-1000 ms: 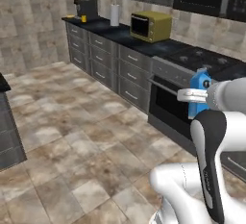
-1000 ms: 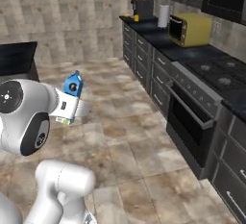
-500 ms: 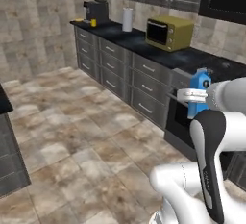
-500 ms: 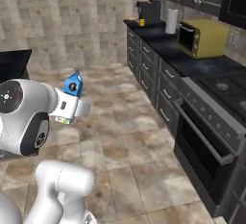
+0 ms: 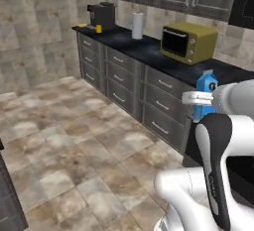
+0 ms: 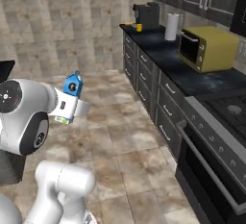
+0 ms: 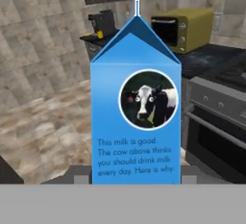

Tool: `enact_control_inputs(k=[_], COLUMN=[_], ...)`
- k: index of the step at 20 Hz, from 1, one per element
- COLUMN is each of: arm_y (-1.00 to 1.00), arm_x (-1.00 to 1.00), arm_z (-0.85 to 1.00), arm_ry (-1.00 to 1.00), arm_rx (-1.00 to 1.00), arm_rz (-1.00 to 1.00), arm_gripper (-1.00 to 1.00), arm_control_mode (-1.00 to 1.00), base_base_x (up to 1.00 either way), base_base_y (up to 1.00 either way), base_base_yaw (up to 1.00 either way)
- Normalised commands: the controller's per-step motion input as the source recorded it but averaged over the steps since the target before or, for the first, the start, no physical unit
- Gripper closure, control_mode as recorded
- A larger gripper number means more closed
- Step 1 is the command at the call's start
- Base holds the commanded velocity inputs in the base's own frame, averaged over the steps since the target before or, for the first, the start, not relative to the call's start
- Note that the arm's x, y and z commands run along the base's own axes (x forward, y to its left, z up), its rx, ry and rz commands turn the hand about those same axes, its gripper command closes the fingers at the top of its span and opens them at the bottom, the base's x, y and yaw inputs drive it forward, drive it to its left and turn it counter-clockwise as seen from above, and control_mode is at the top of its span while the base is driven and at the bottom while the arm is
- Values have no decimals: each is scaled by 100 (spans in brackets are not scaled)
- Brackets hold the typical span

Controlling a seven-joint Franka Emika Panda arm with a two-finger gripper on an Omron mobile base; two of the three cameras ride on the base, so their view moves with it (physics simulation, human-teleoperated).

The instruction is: Take a sugar cube from the saucer and place it inside the coffee. Then, grab milk from the fridge and place it next to the coffee on the counter to sweeten the coffee.

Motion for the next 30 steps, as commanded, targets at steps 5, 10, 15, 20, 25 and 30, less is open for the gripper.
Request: enact_control_inputs(k=[5, 10, 15, 20, 25, 30], arm_y=[0, 0, 0, 0, 0, 0], arm_x=[0, 0, 0, 0, 0, 0], arm_z=[0, 0, 0, 0, 0, 0], arm_ry=[0, 0, 0, 0, 0, 0], arm_rx=[0, 0, 0, 0, 0, 0], arm_rz=[0, 0, 0, 0, 0, 0], arm_gripper=[100, 100, 100, 100, 100, 100], arm_control_mode=[100, 100, 100, 100, 100, 100], base_base_x=[100, 100, 100, 100, 100, 100], base_base_y=[-14, -4, 9, 20, 22, 38], base_base_yaw=[-7, 0, 0, 0, -13, -28])
